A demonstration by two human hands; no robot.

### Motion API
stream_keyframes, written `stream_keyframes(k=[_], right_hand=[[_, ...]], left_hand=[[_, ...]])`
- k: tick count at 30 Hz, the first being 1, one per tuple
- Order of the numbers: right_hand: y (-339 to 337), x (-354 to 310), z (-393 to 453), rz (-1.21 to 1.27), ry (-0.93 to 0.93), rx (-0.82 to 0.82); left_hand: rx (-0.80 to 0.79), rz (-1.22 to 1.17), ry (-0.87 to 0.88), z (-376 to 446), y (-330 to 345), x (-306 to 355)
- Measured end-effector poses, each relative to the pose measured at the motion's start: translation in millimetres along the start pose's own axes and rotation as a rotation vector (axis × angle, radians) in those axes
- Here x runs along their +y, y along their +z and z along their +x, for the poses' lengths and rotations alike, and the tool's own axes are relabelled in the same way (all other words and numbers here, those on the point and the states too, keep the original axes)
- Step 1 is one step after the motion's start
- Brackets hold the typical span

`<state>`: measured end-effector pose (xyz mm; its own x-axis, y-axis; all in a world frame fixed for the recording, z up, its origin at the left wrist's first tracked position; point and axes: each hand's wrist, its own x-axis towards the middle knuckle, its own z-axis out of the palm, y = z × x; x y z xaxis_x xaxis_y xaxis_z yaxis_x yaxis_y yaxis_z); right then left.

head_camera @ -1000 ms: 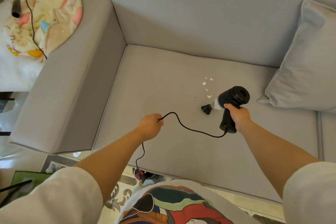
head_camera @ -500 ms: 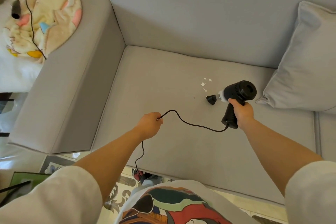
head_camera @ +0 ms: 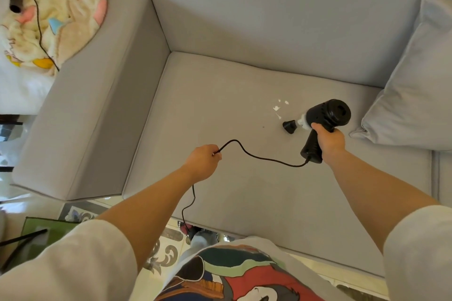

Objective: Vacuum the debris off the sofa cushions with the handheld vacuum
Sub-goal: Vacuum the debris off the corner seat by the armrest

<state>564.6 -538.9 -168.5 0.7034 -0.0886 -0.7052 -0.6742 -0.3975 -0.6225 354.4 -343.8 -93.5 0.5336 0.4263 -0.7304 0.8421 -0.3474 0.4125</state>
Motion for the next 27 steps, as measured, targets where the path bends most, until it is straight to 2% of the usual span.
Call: stream_keyframes(k=[15, 23, 27], right_hand=[[0, -25, 11, 0.051, -0.02, -0.048], [19, -23, 13, -0.036, -0.027, -0.107], [22, -23, 14, -0.061, -0.07, -0.067]], left_hand=[[0.016, -0.025, -0.023, 9, 0, 5], [0.03, -0.069, -0.05, 14, -9, -3], [0.024, -0.079, -0.056, 18, -11, -4]])
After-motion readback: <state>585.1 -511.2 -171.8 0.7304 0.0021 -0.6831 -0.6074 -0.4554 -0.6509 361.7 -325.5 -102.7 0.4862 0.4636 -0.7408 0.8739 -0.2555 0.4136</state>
